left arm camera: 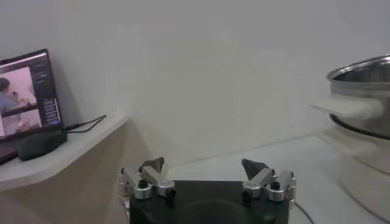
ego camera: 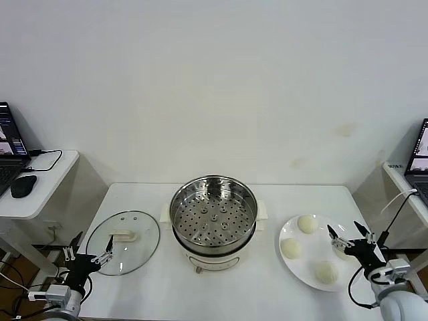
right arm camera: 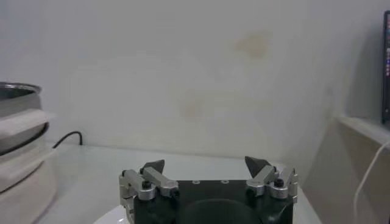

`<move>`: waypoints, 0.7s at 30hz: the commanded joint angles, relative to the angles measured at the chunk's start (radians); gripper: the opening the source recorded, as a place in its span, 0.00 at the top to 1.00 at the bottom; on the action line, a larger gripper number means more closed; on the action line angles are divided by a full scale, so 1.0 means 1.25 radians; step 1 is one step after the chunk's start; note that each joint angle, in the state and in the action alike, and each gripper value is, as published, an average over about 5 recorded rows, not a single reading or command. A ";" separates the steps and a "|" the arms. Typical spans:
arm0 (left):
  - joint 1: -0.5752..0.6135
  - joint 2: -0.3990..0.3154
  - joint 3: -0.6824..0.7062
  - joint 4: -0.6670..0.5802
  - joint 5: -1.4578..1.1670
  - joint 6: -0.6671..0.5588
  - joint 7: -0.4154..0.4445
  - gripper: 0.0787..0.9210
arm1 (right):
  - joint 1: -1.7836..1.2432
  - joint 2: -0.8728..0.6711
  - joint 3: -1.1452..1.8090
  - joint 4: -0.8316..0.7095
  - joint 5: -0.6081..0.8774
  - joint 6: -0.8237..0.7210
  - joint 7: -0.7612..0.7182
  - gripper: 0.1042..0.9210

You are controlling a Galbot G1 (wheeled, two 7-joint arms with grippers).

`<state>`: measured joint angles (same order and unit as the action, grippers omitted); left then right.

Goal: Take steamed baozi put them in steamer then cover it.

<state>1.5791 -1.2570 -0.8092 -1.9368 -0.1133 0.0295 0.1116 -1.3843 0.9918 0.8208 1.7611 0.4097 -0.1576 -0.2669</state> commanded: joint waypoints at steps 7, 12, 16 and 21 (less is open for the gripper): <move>0.016 0.010 0.004 -0.024 0.037 -0.001 -0.002 0.12 | 0.213 -0.302 -0.081 -0.038 -0.239 -0.103 -0.267 0.12; 0.029 -0.011 0.001 -0.045 0.049 -0.004 0.000 0.12 | 0.358 -0.353 -0.166 -0.059 -0.409 -0.139 -0.516 0.12; 0.040 -0.026 -0.002 -0.059 0.053 -0.005 0.001 0.12 | 0.515 -0.360 -0.278 -0.096 -0.536 -0.133 -0.708 0.12; 0.051 -0.039 -0.012 -0.074 0.054 -0.007 0.001 0.12 | 0.703 -0.361 -0.484 -0.159 -0.633 -0.105 -0.850 0.12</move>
<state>1.6367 -1.2959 -0.8267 -2.0159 -0.0545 0.0210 0.1135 -0.8579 0.6256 0.5101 1.6433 -0.1142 -0.2817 -0.9454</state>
